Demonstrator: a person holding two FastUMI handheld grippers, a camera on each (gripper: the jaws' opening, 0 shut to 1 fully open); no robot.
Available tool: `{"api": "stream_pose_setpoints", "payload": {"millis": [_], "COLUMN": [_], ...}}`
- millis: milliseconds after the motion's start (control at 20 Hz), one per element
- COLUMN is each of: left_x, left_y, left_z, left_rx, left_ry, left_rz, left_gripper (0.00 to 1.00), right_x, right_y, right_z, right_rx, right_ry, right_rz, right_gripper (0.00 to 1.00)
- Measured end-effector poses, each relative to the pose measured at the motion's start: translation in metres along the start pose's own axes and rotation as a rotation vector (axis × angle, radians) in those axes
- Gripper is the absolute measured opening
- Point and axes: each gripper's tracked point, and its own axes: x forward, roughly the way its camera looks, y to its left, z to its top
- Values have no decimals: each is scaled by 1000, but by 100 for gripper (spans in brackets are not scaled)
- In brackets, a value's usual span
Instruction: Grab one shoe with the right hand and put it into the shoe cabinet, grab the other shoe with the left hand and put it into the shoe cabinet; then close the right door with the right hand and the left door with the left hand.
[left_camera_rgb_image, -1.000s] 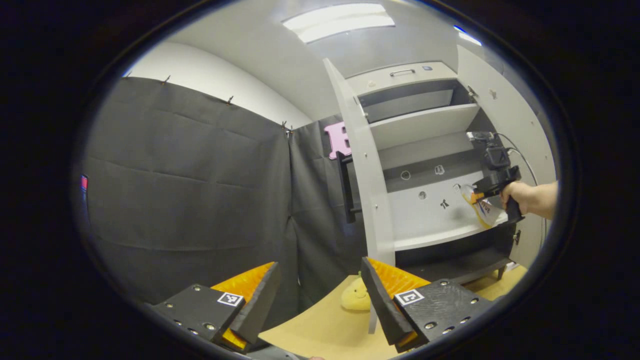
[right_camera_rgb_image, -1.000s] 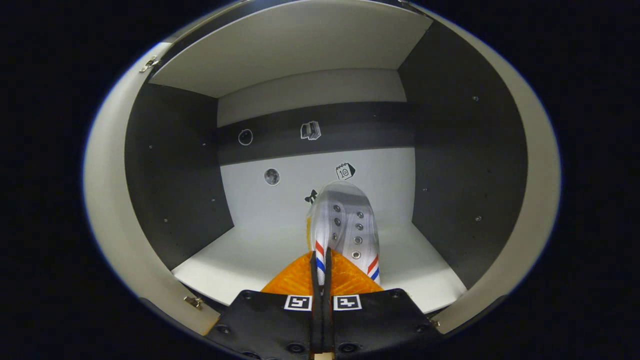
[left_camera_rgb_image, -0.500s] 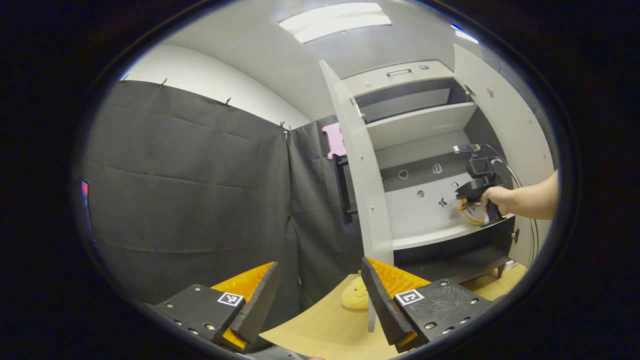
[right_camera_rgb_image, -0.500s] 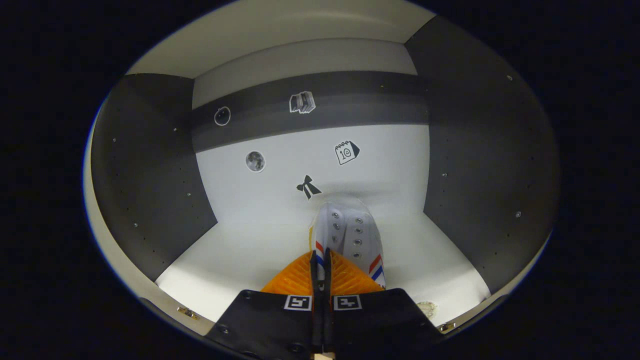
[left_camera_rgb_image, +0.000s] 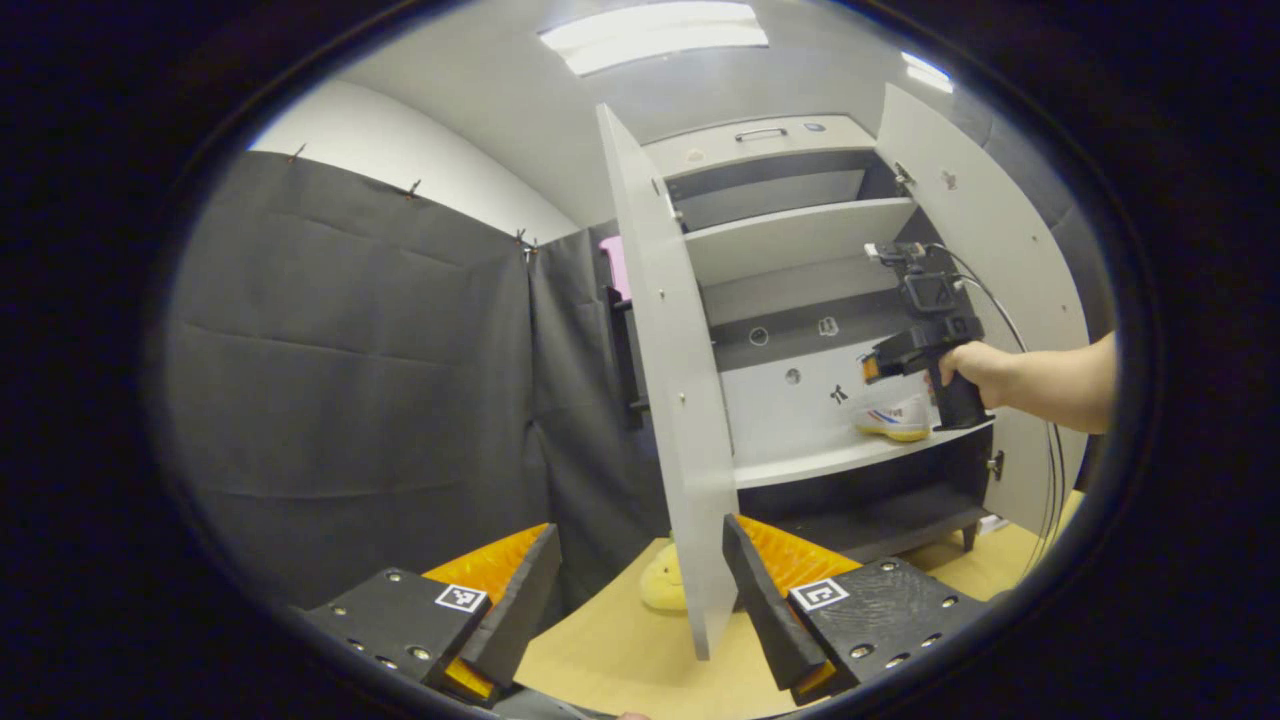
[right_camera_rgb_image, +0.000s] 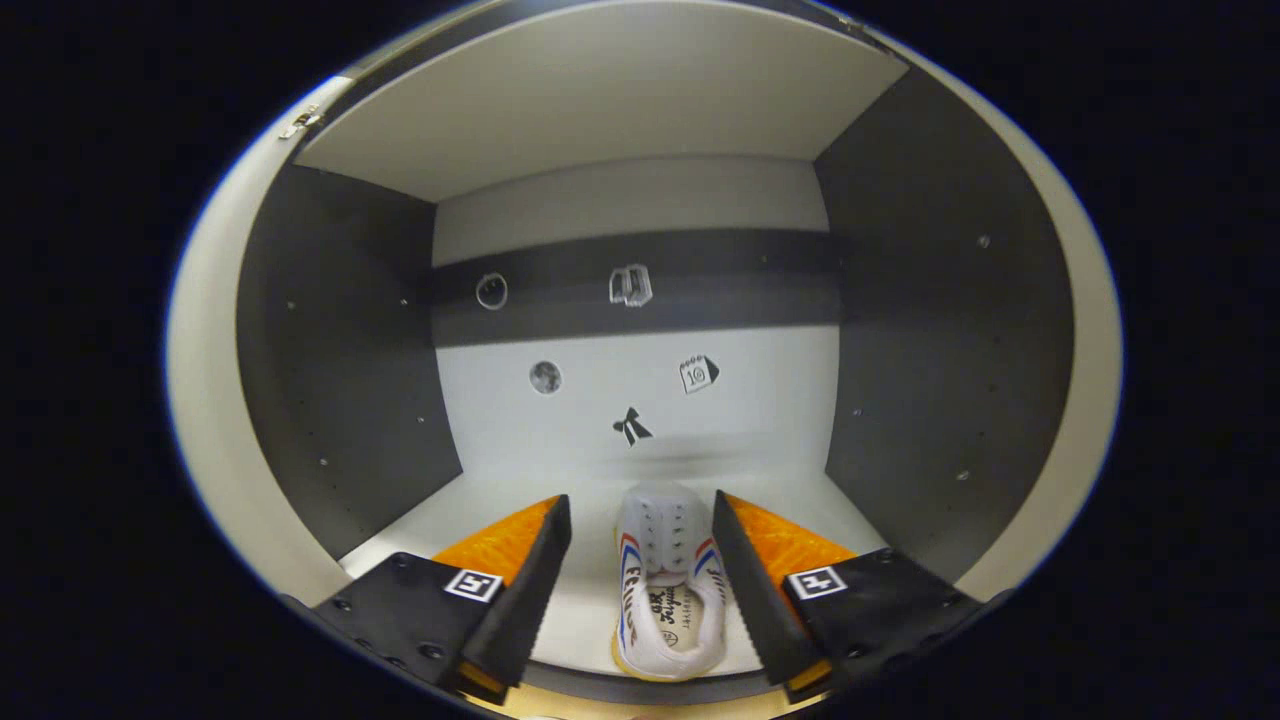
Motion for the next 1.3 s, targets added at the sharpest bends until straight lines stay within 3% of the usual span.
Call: {"api": "stream_pose_setpoints", "payload": {"millis": [50,250,450,600,850,1300], "left_x": [3,15,27,34,38,34], "left_y": [-8,-47,-90,-122,-160,-192], "left_z": [-3,-21,-50,-86,-159,-274], "left_rx": [-11,-60,-98,-115,-81,-28], "left_ry": [5,44,113,199,356,625], "left_rz": [-30,-161,-305,-409,-513,-587], "left_gripper": [94,93,93,94,94,94], "right_x": [-16,-82,-141,-174,-212,-262], "right_y": [-2,-11,-25,-39,-61,-93], "right_z": [10,28,17,-9,-51,-111], "right_rx": [-15,-67,-73,-100,-116,-99], "right_ry": [-46,-161,-207,-160,-94,36], "right_rz": [-2,-5,-20,-44,-97,-192], "right_gripper": [99,96,96,96,96,99]}}
